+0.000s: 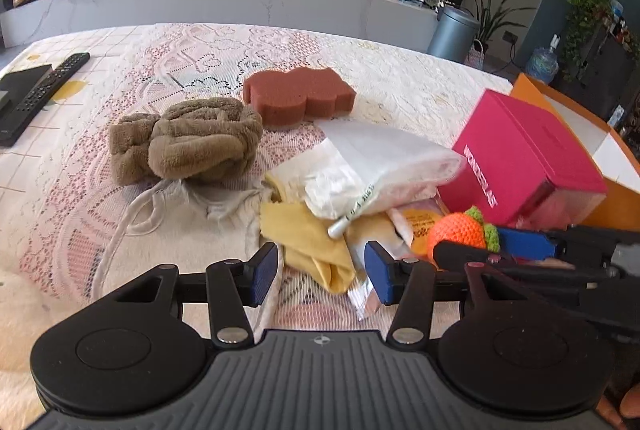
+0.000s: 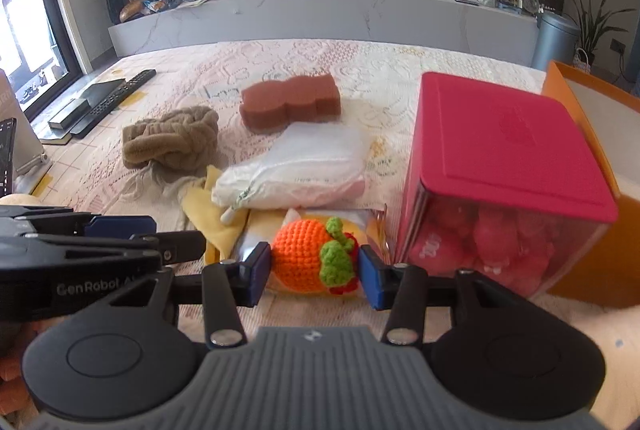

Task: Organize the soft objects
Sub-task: 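Grasp the yellow cloth with the left tool while the right tool grasps the orange crocheted fruit, then carry the yellow cloth and orange fruit over the orange box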

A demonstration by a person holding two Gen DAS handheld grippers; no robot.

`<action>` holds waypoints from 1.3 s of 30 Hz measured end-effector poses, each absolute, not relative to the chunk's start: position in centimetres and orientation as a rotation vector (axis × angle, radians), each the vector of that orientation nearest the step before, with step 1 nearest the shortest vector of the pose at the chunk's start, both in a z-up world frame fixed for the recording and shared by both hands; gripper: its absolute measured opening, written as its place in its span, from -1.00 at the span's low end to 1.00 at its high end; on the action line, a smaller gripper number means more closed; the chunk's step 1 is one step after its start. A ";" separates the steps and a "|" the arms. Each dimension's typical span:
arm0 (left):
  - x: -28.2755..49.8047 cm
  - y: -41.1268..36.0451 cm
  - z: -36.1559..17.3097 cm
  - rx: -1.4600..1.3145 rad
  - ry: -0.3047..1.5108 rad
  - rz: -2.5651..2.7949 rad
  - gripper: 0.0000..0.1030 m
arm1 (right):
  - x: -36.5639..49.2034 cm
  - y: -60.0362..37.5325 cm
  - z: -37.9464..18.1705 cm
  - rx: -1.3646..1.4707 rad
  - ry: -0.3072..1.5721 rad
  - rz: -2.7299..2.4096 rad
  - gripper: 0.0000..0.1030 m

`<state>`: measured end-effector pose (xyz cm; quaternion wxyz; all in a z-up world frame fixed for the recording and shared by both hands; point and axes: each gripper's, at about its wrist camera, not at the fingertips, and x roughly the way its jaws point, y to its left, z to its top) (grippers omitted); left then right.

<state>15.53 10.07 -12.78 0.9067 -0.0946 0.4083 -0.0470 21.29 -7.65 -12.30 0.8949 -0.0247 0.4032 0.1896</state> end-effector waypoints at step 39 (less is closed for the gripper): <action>12.0 8.1 -9.9 -0.202 0.785 -0.092 -0.92 | 19.6 -10.2 -10.4 0.087 0.817 0.399 -0.06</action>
